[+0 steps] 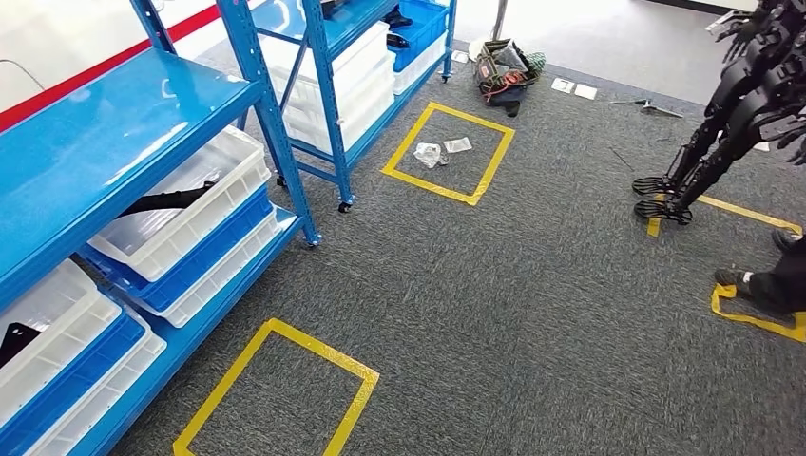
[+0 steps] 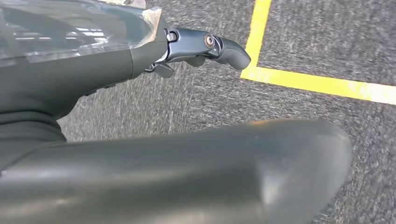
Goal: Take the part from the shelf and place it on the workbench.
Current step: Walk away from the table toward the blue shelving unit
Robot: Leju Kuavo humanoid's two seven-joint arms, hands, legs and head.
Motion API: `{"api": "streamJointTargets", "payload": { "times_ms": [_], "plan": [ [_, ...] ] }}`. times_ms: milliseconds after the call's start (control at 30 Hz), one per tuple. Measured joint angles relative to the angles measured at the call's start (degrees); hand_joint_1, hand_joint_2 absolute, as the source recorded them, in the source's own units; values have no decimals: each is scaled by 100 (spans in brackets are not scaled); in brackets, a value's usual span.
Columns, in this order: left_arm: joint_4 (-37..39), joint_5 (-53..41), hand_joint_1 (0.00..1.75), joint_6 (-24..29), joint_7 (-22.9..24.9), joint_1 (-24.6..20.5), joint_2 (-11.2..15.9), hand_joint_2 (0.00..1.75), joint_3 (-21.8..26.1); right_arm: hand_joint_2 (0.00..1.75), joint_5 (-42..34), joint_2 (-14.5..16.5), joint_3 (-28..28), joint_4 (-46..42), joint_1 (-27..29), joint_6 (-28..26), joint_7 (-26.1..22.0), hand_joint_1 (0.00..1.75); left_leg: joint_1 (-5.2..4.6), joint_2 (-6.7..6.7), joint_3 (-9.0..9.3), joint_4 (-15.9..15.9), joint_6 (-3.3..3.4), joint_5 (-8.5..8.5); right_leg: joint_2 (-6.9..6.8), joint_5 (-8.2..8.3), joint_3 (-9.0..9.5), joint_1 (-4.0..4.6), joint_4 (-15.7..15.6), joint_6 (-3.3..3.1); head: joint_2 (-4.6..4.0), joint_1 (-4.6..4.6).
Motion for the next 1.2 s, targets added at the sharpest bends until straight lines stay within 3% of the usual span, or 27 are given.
{"api": "streamJointTargets", "payload": {
  "times_ms": [33,100,167,233,300,367,400,433,467,533,600,667,700,767,833,900,933,967,1033,1067,1133,1200],
  "plan": [
    [0,-13,0,0,9,-8,1,0,0,0,0,6,0,1,-1,15,0,0,6,-75,-24,38,-37,-11,141,113,122,-27,-304,27,0,12],
    [1,-34,0,-1,22,-23,-1,0,-1,0,0,14,-1,4,0,45,1,0,4,-197,-94,78,-117,-6,313,169,218,-42,-537,-16,0,29],
    [3,-58,0,-2,40,-17,2,0,-2,0,-3,19,-5,4,-2,61,2,0,18,-279,-141,81,-178,19,199,188,217,-30,-535,-113,0,24],
    [4,-82,0,-3,56,-12,5,0,-3,0,-5,24,-12,3,0,73,1,0,16,-62,-227,242,-228,-86,65,203,224,-42,-546,-194,0,-8],
    [4,-92,0,-4,63,-38,2,0,-4,0,-5,27,-15,3,14,78,0,0,10,298,-513,846,-270,-423,-103,193,231,-23,-553,-271,0,-52],
    [4,-94,0,-8,67,-58,-3,0,-5,0,-6,20,-19,3,35,79,0,0,24,428,-873,1589,-294,-734,-296,176,228,10,-552,-315,0,-71],
    [4,-95,0,-11,69,-52,-5,0,-6,0,-6,15,-21,3,39,79,0,0,27,444,-947,1748,-295,-754,-384,171,228,21,-552,-323,0,-72],
    [4,-95,0,-15,72,-43,-6,0,-7,0,-5,12,-22,3,37,79,0,0,29,458,-927,1725,-290,-690,-458,166,231,26,-552,-328,0,-73],
    [4,-94,0,-19,74,-38,-5,0,-7,0,-5,14,-22,3,30,79,0,0,26,500,-762,1435,-269,-520,-532,159,244,31,-552,-334,0,-74],
    [4,-94,0,-20,74,-51,0,0,-7,0,-4,22,-22,2,15,79,0,0,-17,735,-310,629,-192,-207,-665,134,276,61,-549,-327,0,-74],
    [4,-96,0,-19,73,-72,3,0,-7,0,-4,28,-22,1,6,79,0,0,-77,896,-78,175,-126,-104,-789,107,295,96,-549,-296,0,-65],
    [4,-99,0,-17,77,-61,8,0,-7,0,-5,34,-23,1,-10,83,0,0,-101,791,-79,126,-86,-107,-913,93,327,114,-574,-252,0,-59],
    [4,-102,0,-16,82,-48,10,0,-7,0,-5,35,-24,-2,-20,84,-1,0,-90,721,-58,85,-61,-84,-886,71,337,111,-558,-226,0,-59],
    [3,-114,0,-16,96,-54,13,0,-7,0,-4,32,-24,-7,-22,85,-9,0,-42,586,-6,-4,4,-25,-603,-93,223,104,-265,-217,0,-41],
    [1,-133,0,-19,105,-82,6,0,-7,0,0,25,-26,-8,-2,85,-18,0,-11,449,-3,-29,38,2,-276,-369,-96,85,393,-248,0,-13],
    [-2,-147,0,-21,114,-83,-4,0,-7,0,14,19,-33,-8,24,85,-21,0,-6,297,-4,-26,40,6,-190,-540,-403,77,979,-232,0,-3],
    [-2,-154,0,-22,117,-73,-8,0,-7,0,31,15,-38,-10,37,86,-22,0,0,206,0,-22,35,6,-175,-506,-456,70,1034,-187,0,-3],
    [-2,-156,0,-22,120,-65,-9,0,-7,0,52,14,-43,-11,43,87,-22,0,9,134,5,-17,28,7,-167,-390,-398,59,861,-131,0,-3],
    [-4,-161,0,-21,120,-56,-12,0,-7,0,101,10,-52,-21,46,93,-22,0,32,-21,6,11,-11,-1,-52,-37,-96,12,123,-1,0,-3],
    [-7,-161,0,-19,119,-55,-13,0,-6,0,121,16,-55,-27,44,101,-21,0,32,-90,-7,38,-46,-14,33,88,37,-7,-192,7,0,7],
    [-14,-162,0,-8,111,-50,-13,0,-5,0,156,27,-60,-43,37,116,-20,0,22,-197,-40,73,-120,-27,155,219,202,-17,-556,-47,0,21],
    [-17,-162,0,7,105,-33,-9,0,0,0,189,34,-64,-55,29,128,-19,0,28,-268,-67,68,-172,-10,66,237,213,-4,-553,-154,0,16]
  ]
}}
